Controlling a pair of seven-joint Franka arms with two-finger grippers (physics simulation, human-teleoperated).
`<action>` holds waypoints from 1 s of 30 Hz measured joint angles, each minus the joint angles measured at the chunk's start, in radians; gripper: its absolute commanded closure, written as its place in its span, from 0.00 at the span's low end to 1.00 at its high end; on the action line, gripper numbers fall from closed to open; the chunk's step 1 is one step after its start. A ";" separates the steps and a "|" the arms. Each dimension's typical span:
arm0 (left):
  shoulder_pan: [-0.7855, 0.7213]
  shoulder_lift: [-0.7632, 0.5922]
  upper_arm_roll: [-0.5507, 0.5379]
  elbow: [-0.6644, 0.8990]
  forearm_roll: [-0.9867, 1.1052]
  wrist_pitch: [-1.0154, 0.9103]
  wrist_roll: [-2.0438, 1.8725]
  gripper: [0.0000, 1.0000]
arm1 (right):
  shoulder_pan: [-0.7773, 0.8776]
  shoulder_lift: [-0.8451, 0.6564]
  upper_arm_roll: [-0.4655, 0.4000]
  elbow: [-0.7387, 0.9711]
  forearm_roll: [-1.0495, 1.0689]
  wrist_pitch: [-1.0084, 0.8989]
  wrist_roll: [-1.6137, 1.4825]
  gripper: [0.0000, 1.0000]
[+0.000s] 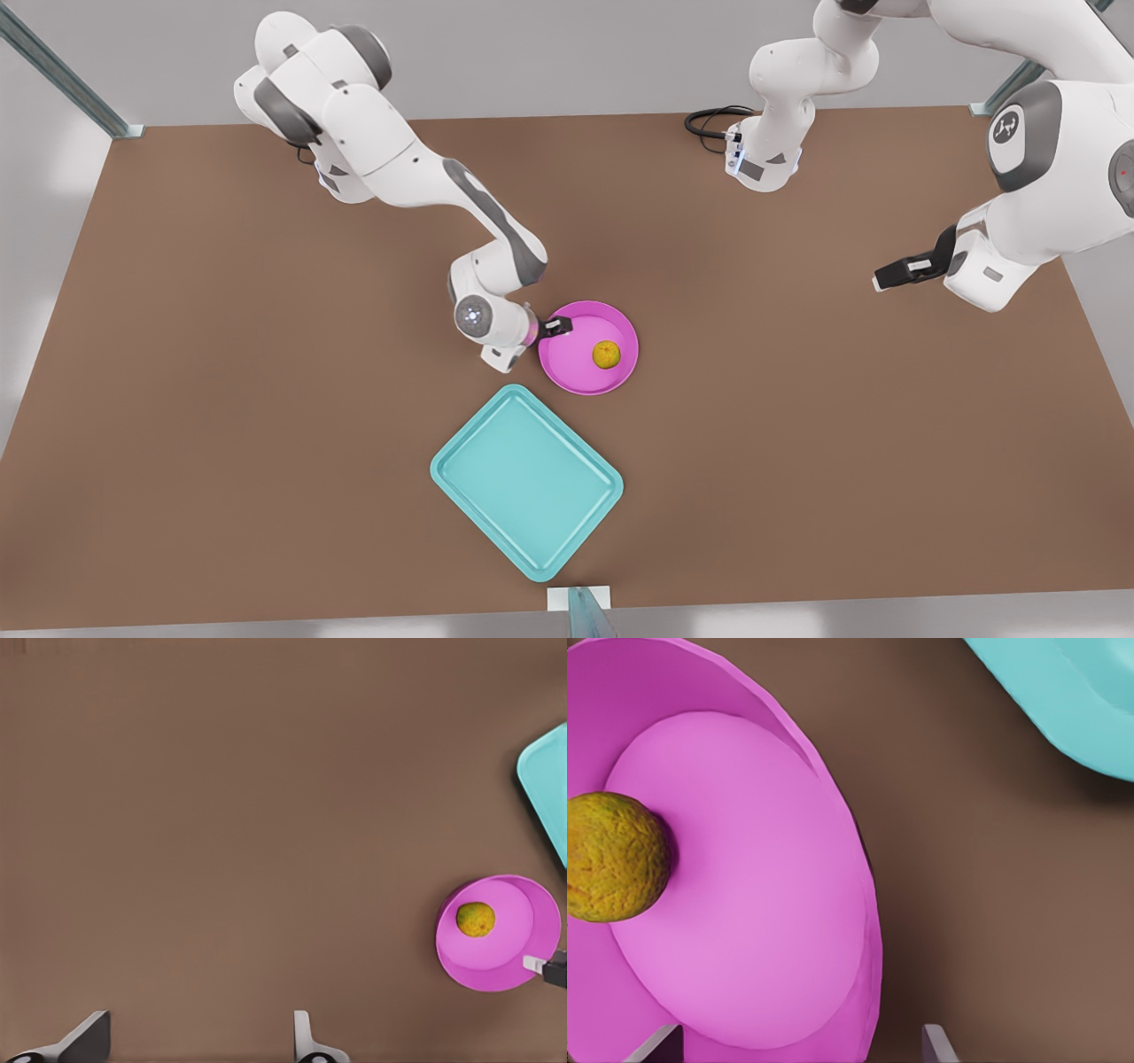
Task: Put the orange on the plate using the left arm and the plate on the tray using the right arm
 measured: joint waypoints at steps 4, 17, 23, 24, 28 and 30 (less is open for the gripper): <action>-0.001 0.000 0.000 0.000 0.000 0.000 0.012 0.00 | 0.000 0.023 0.003 0.021 0.001 0.002 0.009 0.23; -0.008 0.006 0.000 0.000 0.000 -0.001 0.037 0.00 | 0.001 0.057 0.007 0.047 0.002 0.003 0.025 0.70; -0.008 0.009 0.000 0.000 0.000 0.000 0.044 0.00 | 0.000 0.051 0.015 0.071 0.008 -0.012 0.020 0.79; -0.008 0.009 0.000 0.000 0.000 0.001 0.045 0.00 | 0.000 0.050 0.017 0.080 0.007 -0.017 0.020 0.79; -0.008 0.007 0.000 0.000 0.000 0.000 0.048 0.00 | -0.001 0.046 0.019 0.129 0.008 -0.051 0.020 0.79; -0.008 0.006 0.000 0.000 0.000 0.000 0.049 0.00 | -0.005 0.045 0.015 0.168 0.010 -0.073 0.020 0.79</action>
